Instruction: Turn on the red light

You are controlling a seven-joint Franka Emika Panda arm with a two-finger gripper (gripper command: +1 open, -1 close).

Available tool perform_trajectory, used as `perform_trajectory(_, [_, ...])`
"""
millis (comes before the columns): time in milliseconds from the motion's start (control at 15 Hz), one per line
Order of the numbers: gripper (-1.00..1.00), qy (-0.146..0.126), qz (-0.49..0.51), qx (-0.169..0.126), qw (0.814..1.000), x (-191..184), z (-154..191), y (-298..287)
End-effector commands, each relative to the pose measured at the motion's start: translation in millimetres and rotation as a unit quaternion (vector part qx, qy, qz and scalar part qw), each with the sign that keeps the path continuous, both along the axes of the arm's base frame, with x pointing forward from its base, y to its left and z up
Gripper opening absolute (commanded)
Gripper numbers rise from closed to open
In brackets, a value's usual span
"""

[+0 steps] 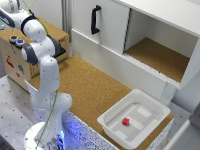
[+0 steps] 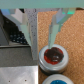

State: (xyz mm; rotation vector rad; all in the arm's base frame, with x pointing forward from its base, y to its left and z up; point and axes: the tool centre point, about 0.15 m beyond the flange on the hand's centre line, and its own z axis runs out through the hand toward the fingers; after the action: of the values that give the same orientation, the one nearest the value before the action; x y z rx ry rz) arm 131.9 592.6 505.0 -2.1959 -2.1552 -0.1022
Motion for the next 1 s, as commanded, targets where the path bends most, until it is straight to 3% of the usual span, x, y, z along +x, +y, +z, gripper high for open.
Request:
perform_trajectory(0, [-1.0,0.02,-0.021,-0.098,0.995,22.6,-2.8,31.1])
perform_trajectory(333, [-1.0,0.014,-0.041,-0.114,0.993,41.9,-24.6,36.7])
perform_trajectory(733, [-1.0,0.047,-0.036,-0.124,0.99,45.7,-57.8,40.6])
perform_trajectory(933, [-1.0,0.025,-0.035,-0.096,0.995,29.2,-25.8,37.9])
